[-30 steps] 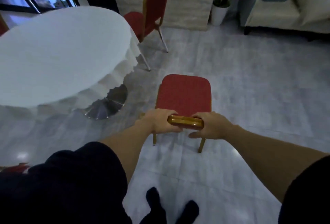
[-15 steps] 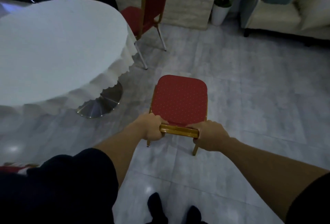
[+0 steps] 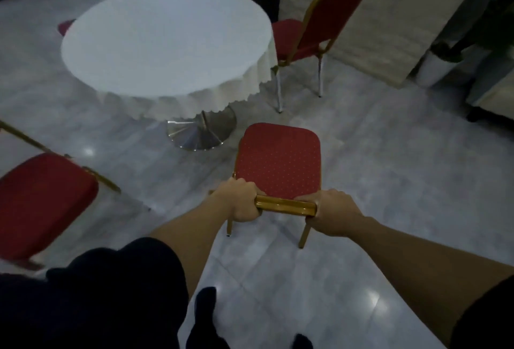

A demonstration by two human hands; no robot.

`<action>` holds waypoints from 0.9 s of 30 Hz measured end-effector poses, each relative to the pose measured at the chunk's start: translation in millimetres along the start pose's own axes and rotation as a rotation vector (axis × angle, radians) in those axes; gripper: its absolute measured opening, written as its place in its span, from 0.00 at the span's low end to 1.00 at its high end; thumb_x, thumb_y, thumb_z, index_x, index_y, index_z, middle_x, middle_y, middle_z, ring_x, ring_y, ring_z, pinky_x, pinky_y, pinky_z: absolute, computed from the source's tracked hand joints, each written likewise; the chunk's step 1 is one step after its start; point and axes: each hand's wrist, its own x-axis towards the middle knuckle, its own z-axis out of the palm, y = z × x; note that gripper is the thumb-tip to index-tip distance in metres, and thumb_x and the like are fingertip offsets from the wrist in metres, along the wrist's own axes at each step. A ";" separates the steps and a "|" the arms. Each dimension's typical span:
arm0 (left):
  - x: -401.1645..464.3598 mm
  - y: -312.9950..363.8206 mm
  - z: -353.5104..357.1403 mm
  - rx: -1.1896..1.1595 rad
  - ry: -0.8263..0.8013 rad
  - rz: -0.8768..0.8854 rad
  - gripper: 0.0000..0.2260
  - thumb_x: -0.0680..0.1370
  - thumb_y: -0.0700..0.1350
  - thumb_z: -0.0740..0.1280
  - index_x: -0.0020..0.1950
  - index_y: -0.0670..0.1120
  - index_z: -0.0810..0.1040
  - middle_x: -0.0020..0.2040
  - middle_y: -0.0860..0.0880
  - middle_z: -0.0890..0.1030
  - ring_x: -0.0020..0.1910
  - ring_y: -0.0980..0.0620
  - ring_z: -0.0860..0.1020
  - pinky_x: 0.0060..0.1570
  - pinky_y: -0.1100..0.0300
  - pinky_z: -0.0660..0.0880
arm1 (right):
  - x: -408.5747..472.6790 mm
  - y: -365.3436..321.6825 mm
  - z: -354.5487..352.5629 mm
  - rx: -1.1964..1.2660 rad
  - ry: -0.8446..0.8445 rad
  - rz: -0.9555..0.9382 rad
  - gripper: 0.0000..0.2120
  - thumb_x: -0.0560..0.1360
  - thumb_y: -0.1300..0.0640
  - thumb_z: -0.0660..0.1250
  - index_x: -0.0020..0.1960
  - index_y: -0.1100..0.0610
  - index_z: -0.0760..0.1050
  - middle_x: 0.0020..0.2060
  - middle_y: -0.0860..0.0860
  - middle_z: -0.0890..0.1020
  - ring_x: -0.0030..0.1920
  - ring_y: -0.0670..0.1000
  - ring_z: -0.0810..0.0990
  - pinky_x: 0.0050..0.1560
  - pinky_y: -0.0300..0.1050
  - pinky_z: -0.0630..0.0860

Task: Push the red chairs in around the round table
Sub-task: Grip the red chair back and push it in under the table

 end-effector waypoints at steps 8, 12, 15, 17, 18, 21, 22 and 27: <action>-47.7 56.3 42.3 -0.146 0.072 -0.200 0.19 0.75 0.54 0.59 0.63 0.58 0.82 0.54 0.47 0.86 0.53 0.41 0.83 0.51 0.53 0.75 | -12.3 24.0 -7.6 -0.149 -0.069 -0.222 0.19 0.77 0.50 0.70 0.64 0.33 0.80 0.52 0.42 0.87 0.52 0.51 0.84 0.49 0.48 0.81; -63.3 70.4 58.9 -0.235 0.080 -0.278 0.20 0.72 0.56 0.59 0.59 0.57 0.82 0.50 0.49 0.86 0.49 0.44 0.84 0.51 0.52 0.79 | -16.9 22.7 -8.3 -0.179 -0.054 -0.304 0.18 0.77 0.48 0.69 0.64 0.32 0.81 0.51 0.42 0.87 0.50 0.50 0.85 0.46 0.45 0.78; -70.7 76.4 67.2 -0.296 0.104 -0.321 0.25 0.71 0.59 0.57 0.66 0.60 0.79 0.54 0.50 0.85 0.52 0.44 0.83 0.54 0.51 0.80 | -16.3 21.7 -5.3 -0.208 -0.055 -0.335 0.18 0.75 0.46 0.68 0.62 0.31 0.80 0.48 0.41 0.87 0.48 0.49 0.85 0.45 0.44 0.79; -71.6 76.2 67.7 -0.332 0.104 -0.341 0.26 0.71 0.59 0.58 0.69 0.62 0.77 0.57 0.50 0.84 0.55 0.44 0.82 0.57 0.50 0.79 | -12.6 21.7 -6.0 -0.213 -0.055 -0.352 0.18 0.74 0.46 0.66 0.61 0.31 0.81 0.46 0.42 0.87 0.48 0.48 0.85 0.45 0.45 0.80; -70.9 75.9 66.6 -0.340 0.093 -0.345 0.26 0.71 0.59 0.58 0.69 0.63 0.77 0.58 0.49 0.84 0.56 0.43 0.81 0.57 0.49 0.79 | -10.2 21.9 -6.9 -0.215 -0.065 -0.356 0.18 0.74 0.46 0.66 0.61 0.32 0.81 0.46 0.42 0.87 0.48 0.49 0.85 0.45 0.46 0.81; -62.9 68.7 58.7 -0.347 0.088 -0.353 0.27 0.71 0.59 0.59 0.70 0.64 0.76 0.58 0.49 0.84 0.56 0.43 0.81 0.57 0.49 0.79 | 4.1 22.6 -12.7 -0.218 -0.090 -0.369 0.20 0.74 0.46 0.65 0.63 0.31 0.80 0.46 0.42 0.87 0.47 0.49 0.84 0.48 0.47 0.82; -58.9 65.3 55.3 -0.359 0.098 -0.355 0.26 0.71 0.58 0.59 0.69 0.64 0.77 0.57 0.50 0.84 0.55 0.44 0.81 0.56 0.49 0.79 | 10.8 22.7 -15.6 -0.214 -0.092 -0.379 0.20 0.74 0.47 0.65 0.63 0.31 0.80 0.46 0.43 0.87 0.46 0.49 0.84 0.47 0.47 0.82; -27.8 30.4 30.4 -0.373 0.124 -0.376 0.20 0.70 0.57 0.58 0.58 0.61 0.81 0.51 0.53 0.85 0.50 0.46 0.82 0.52 0.50 0.80 | 63.0 16.1 -37.3 -0.198 -0.083 -0.383 0.18 0.74 0.49 0.68 0.60 0.32 0.82 0.44 0.42 0.86 0.42 0.47 0.81 0.44 0.45 0.80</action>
